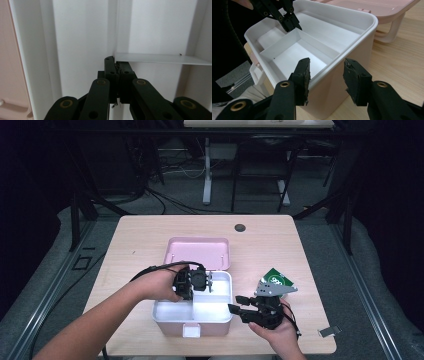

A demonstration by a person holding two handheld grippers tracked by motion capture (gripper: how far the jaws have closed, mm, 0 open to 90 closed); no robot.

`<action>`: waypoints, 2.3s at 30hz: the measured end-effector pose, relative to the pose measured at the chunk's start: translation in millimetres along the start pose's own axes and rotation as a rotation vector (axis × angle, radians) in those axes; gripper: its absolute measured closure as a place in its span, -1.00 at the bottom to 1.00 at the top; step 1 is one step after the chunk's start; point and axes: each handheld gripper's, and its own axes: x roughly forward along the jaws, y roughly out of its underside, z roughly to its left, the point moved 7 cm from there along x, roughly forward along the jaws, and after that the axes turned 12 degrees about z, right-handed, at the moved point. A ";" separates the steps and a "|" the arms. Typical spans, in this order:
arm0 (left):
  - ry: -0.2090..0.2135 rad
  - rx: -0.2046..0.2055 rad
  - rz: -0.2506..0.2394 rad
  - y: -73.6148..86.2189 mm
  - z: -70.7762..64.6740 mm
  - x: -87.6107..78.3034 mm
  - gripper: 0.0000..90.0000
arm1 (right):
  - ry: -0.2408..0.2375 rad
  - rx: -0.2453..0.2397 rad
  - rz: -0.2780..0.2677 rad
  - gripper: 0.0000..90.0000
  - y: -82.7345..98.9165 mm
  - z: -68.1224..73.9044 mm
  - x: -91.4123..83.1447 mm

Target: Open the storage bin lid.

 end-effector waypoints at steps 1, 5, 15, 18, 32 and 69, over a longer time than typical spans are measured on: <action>0.000 0.000 0.000 0.0 0.1 0.0 0.96 | -0.002 0.001 -0.001 0.26 -0.1 0.0 0.0; -0.001 0.004 -0.001 0.2 0.0 -0.5 0.96 | 0.004 0.001 -0.001 0.26 -0.4 -0.4 -0.9; 0.001 0.003 -0.021 2.1 0.0 -4.3 0.98 | 0.033 0.029 -0.029 0.26 -1.8 -12.4 -11.1; -0.007 0.001 -0.021 2.7 0.3 -6.6 0.99 | 0.043 0.038 -0.028 0.26 -0.9 -16.8 -11.8; -0.044 -0.047 -0.095 16.9 3.8 -39.7 0.99 | 0.059 0.078 -0.031 0.26 3.4 -29.0 -9.4; 0.096 -0.760 -0.052 174.4 42.7 -15.5 0.99 | 0.077 0.081 0.011 0.25 10.2 -31.8 1.5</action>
